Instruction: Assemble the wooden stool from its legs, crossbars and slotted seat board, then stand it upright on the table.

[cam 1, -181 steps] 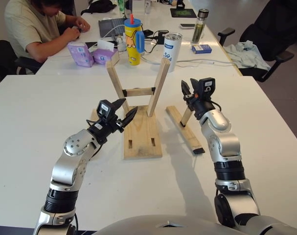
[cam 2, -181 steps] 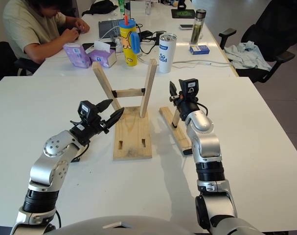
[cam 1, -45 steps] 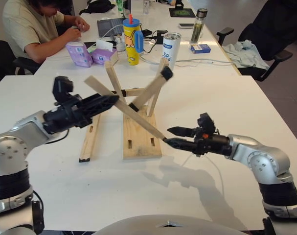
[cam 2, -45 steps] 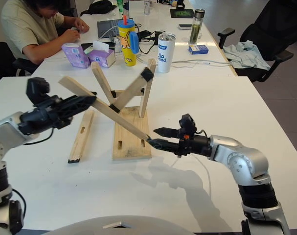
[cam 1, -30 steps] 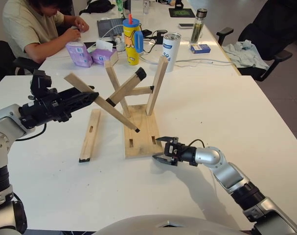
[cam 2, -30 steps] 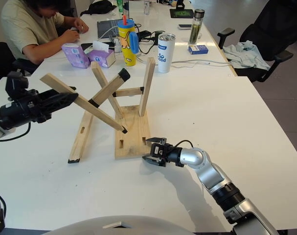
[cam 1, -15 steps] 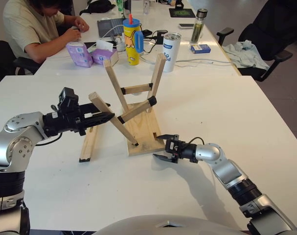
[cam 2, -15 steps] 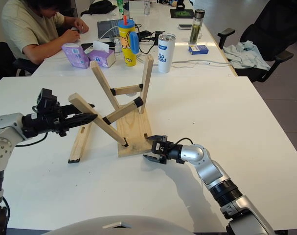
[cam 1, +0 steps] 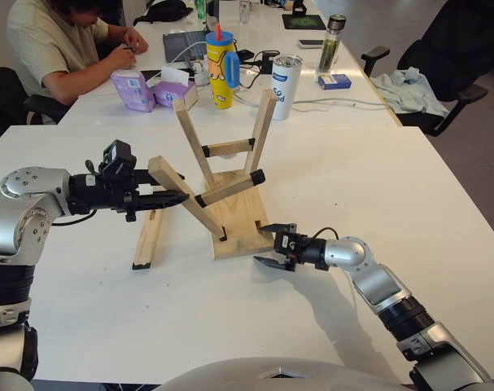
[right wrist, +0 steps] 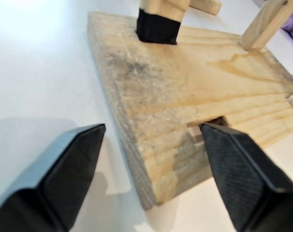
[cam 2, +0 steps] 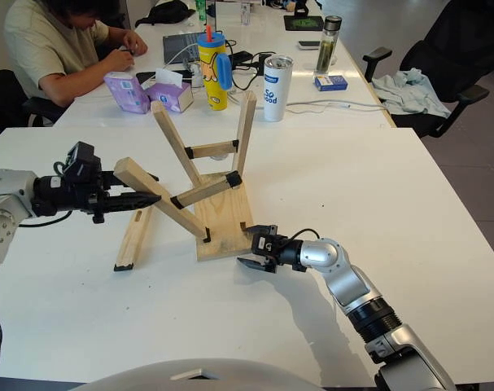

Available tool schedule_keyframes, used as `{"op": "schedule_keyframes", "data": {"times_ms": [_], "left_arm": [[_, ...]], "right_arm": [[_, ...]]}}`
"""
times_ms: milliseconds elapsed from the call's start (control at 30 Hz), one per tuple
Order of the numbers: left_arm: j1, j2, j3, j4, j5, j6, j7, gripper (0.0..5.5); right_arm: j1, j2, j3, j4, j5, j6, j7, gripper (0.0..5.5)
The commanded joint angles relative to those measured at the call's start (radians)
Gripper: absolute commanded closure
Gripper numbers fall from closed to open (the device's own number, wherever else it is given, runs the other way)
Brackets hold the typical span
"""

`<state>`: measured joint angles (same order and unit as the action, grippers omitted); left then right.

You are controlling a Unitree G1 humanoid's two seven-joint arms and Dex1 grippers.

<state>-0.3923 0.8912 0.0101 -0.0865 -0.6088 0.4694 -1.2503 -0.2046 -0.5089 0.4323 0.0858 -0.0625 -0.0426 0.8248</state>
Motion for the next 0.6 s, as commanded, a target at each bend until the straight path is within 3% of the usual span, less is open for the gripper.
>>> {"op": "schedule_keyframes", "data": {"times_ms": [33,333,367,467,600], "left_arm": [[0.011,0.000,-0.133,-0.010,0.178,-0.048,0.025,3.41],[0.091,-0.028,-0.177,0.009,0.235,-0.105,0.086,3.41],[0.095,-0.029,-0.168,0.013,0.229,-0.103,0.097,3.06],[0.093,-0.024,-0.108,0.001,0.197,-0.071,0.130,2.70],[0.251,0.061,0.087,-0.087,0.172,0.009,0.179,2.42]], "right_arm": [[0.033,0.001,0.046,0.016,-0.038,0.039,0.031,1.84],[0.039,0.010,0.069,0.010,-0.041,0.073,0.038,1.84],[0.040,0.011,0.069,0.011,-0.039,0.076,0.040,1.84],[0.043,0.012,0.071,0.010,-0.041,0.091,0.037,1.84],[0.052,0.026,0.072,0.007,-0.036,0.126,0.024,1.84]]}}
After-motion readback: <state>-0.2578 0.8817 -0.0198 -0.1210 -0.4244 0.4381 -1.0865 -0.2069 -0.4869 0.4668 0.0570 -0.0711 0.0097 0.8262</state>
